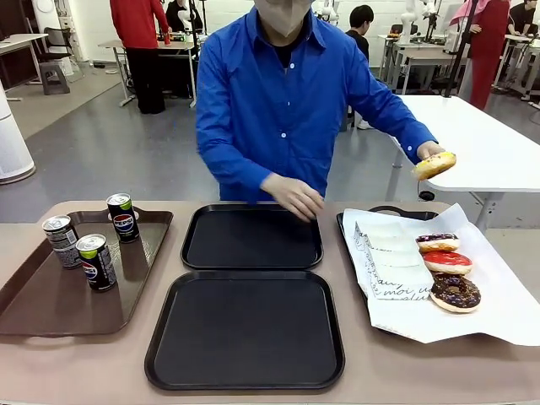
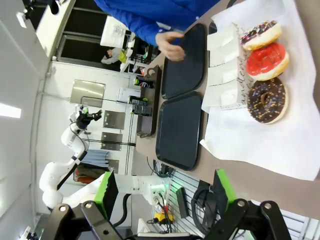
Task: Set up donuts and drinks on trays.
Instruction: Pick up one Pepsi coke and place it on the Flat Tray.
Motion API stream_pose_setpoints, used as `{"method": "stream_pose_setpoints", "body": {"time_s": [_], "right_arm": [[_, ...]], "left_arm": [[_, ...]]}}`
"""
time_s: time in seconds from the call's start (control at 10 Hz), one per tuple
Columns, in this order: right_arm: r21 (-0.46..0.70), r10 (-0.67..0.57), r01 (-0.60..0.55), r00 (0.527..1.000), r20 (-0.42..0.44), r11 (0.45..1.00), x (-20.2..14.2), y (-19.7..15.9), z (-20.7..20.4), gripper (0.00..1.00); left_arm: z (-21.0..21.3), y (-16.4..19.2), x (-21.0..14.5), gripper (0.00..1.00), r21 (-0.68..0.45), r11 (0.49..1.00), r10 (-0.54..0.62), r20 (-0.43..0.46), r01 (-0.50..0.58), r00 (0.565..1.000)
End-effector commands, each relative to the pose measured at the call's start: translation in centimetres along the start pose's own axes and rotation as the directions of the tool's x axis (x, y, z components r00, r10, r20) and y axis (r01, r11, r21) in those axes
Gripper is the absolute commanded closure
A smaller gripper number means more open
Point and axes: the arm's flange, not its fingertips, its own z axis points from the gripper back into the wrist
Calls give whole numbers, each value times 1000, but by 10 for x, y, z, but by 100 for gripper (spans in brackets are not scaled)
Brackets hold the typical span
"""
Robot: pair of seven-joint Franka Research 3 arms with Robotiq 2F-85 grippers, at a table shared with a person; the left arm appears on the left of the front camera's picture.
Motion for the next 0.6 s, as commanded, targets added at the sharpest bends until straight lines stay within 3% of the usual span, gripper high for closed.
{"method": "stream_pose_setpoints", "body": {"time_s": [0.0,0.5], "right_arm": [[15,8,-8,1000,6,1000,-1,-1,2,0],[15,8,-8,1000,6,1000,-1,-1,2,0]], "left_arm": [[-31,-16,8,0,166,985,-39,-65,49,997],[-102,-27,-7,0,444,868,-157,-178,221,971]]}}
